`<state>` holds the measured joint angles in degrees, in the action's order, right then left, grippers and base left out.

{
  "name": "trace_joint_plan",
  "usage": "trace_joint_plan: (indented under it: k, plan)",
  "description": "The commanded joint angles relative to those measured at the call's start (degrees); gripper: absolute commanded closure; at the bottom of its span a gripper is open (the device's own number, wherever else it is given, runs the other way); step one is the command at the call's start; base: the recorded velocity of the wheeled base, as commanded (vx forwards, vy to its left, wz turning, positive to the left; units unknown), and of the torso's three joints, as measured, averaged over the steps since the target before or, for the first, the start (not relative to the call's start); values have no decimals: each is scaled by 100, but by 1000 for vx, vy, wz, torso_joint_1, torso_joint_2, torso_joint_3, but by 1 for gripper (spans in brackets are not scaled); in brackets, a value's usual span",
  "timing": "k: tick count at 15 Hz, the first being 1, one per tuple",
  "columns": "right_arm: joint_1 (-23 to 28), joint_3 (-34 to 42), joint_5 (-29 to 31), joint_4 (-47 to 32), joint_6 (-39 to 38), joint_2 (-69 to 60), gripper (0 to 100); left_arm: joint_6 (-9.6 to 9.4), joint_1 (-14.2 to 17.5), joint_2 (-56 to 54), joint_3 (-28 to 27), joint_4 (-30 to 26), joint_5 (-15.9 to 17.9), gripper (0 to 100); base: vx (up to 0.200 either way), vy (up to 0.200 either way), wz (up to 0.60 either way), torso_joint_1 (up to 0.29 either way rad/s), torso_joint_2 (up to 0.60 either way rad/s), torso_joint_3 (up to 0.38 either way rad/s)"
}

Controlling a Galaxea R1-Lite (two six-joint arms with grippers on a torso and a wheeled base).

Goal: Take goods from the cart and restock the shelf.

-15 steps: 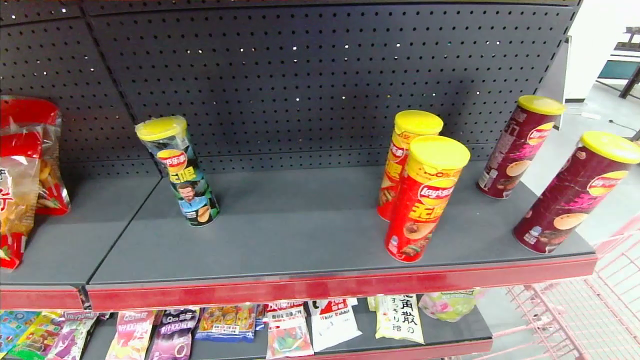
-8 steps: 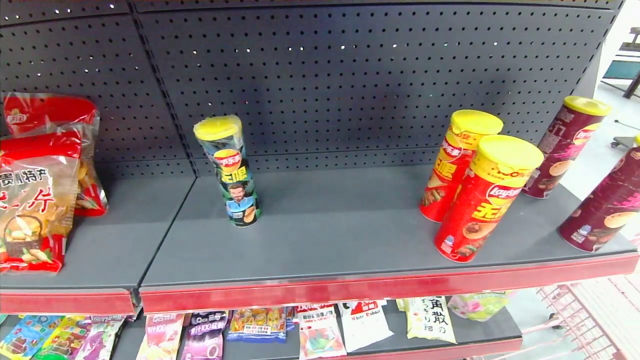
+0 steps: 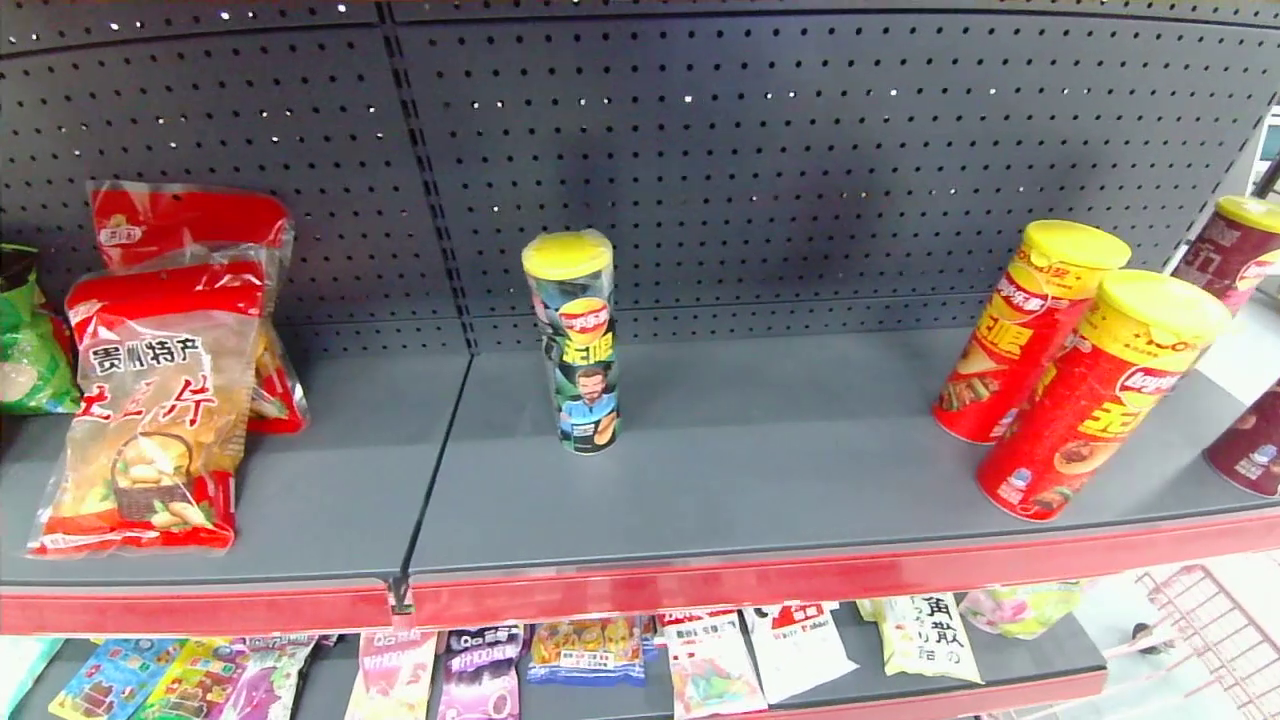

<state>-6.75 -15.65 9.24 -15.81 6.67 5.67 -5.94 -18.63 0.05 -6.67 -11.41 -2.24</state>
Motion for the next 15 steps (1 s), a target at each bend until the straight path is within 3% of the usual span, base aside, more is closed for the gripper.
trace_joint_plan:
  k: [1,5,8,12,15]
  plan:
    - [-1,1,-1,-1,10,13,100,5,-1,-5,-1,-2,-4,0,0,0,0,0,0,0]
    - [-1,-8,-1,8,10,13,100,-4,-1,-5,-10,-2,-48,0,0,0,0,0,0,0]
    - [-10,1,-1,-1,19,13,100,14,-1,-5,-1,-2,-48,0,200,0,0,-4,-1,2]
    - [-10,1,-10,-1,19,13,100,31,-1,-5,-1,-2,-22,0,0,0,0,0,0,0]
    - [-10,1,-10,-1,19,13,100,163,-1,-5,-1,-2,-13,0,0,0,0,0,0,0]
